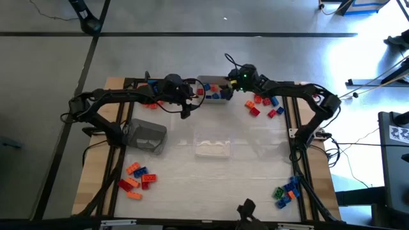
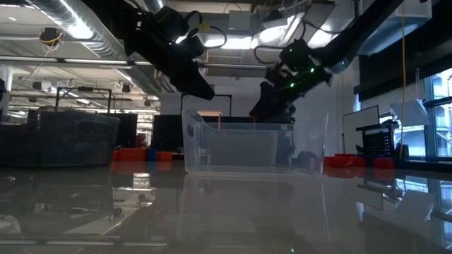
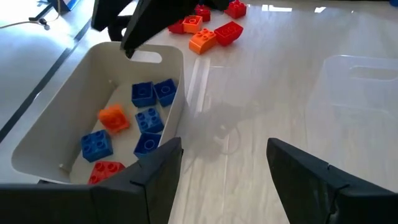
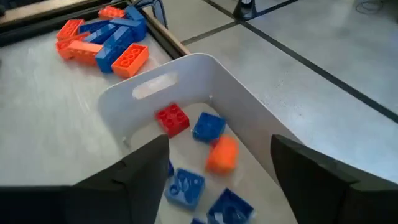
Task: Sort blocks by size
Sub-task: Put the small orange game piece into the gray bin
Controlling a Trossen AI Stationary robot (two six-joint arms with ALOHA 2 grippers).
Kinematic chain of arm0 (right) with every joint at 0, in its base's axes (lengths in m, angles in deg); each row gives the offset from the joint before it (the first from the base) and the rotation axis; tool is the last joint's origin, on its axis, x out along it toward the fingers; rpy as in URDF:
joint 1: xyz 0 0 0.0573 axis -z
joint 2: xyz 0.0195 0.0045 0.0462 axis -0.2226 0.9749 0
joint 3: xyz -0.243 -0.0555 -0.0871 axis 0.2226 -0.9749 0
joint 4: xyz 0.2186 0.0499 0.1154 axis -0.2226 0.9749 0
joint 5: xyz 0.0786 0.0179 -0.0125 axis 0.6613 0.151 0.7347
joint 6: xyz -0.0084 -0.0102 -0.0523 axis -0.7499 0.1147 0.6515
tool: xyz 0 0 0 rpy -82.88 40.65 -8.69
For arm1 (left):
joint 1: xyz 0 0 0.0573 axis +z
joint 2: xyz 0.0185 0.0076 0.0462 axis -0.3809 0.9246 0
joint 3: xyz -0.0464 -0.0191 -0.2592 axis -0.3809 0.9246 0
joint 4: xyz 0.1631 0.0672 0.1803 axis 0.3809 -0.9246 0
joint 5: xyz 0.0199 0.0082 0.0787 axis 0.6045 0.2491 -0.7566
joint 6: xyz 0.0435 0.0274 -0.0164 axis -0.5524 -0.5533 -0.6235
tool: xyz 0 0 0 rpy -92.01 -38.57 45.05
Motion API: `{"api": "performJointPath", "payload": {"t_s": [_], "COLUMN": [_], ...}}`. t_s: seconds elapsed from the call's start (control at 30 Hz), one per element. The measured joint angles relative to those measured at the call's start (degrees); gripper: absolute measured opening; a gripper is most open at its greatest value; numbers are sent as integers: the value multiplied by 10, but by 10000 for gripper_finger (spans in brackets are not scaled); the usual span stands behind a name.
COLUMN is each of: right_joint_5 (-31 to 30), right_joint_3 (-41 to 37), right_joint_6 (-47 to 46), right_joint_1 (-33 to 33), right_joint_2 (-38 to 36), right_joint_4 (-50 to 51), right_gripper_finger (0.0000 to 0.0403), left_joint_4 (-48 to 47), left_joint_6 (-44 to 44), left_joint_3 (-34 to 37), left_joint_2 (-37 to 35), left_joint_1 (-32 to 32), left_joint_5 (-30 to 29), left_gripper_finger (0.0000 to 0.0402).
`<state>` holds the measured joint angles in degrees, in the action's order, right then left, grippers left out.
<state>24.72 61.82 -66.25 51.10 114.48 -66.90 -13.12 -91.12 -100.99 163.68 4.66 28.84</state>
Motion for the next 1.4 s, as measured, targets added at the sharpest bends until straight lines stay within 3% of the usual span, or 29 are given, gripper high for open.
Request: {"api": "performJointPath", "payload": {"t_s": [0.2,0.47,0.6,0.7,0.83,1.17,1.4], "right_joint_5": [-30,-168,-261,-294,-282,-181,-167], "right_joint_3": [0,0,0,1,-2,-46,-52], "right_joint_6": [33,71,52,11,-27,-88,-144], "right_joint_1": [0,0,0,2,21,93,98], "right_joint_2": [-108,-238,-263,-262,-248,-193,-124], "right_joint_4": [149,377,453,515,559,516,498], "right_gripper_finger": [290,289,289,289,289,289,289], "left_joint_4": [0,6,6,6,6,5,5], "left_joint_6": [4,4,2,2,2,2,2], "left_joint_3": [0,0,0,0,0,0,0], "left_joint_2": [0,0,0,0,0,0,0], "left_joint_1": [-2,-14,-16,-16,-16,-16,-16], "left_joint_5": [0,0,1,1,1,0,0], "left_gripper_finger": [223,223,223,223,223,223,223]}}
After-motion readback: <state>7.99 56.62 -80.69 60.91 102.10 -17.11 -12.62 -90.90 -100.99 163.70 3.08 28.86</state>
